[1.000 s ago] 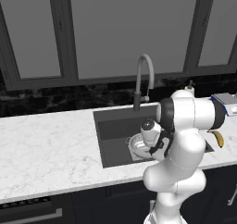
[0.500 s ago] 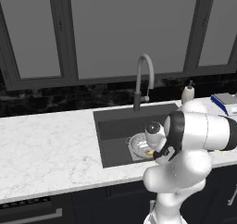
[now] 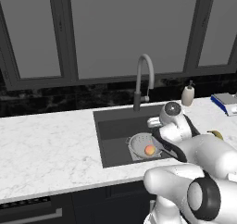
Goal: Put the colander in the sink, put the banana, peach in the colander, and turn on the sink faucet and pour water over the colander.
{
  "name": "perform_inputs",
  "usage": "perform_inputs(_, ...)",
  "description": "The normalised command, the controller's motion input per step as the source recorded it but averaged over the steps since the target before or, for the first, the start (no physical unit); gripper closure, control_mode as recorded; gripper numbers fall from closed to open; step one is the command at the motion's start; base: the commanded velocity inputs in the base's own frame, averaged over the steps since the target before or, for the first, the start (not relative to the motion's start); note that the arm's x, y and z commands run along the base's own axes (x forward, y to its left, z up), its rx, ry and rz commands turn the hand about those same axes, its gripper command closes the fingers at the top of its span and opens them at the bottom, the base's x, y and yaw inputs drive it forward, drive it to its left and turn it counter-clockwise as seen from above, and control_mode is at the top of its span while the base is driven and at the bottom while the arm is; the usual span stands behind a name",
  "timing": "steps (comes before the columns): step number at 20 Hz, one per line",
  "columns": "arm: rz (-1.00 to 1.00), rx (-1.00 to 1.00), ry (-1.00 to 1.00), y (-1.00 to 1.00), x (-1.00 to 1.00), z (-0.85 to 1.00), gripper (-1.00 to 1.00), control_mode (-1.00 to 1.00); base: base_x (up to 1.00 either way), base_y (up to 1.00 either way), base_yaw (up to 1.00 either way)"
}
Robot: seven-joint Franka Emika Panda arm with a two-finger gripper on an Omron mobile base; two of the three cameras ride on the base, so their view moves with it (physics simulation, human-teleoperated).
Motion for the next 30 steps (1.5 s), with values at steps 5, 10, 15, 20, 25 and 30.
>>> perform_inputs(5,0.00,0.06,0.02,0.00,-0.72,1.00,-1.00,-1.00,0.00,0.00,0.00)
perform_inputs(10,-0.03,0.02,0.07,-0.17,-0.83,0.94,-1.00,-1.00,0.00,0.00,0.00)
perform_inputs(15,-0.02,0.00,0.14,-0.75,-0.33,0.50,-1.00,-1.00,0.00,0.00,0.00)
perform_inputs(20,0.00,0.02,0.20,-1.00,0.07,-0.17,-1.00,-1.00,0.00,0.00,0.00)
perform_inputs(25,0.00,0.10,0.20,-1.00,0.25,-0.50,-1.00,-1.00,0.00,0.00,0.00)
perform_inputs(30,0.00,0.09,0.18,-0.89,0.23,-0.48,-1.00,-1.00,0.00,0.00,0.00)
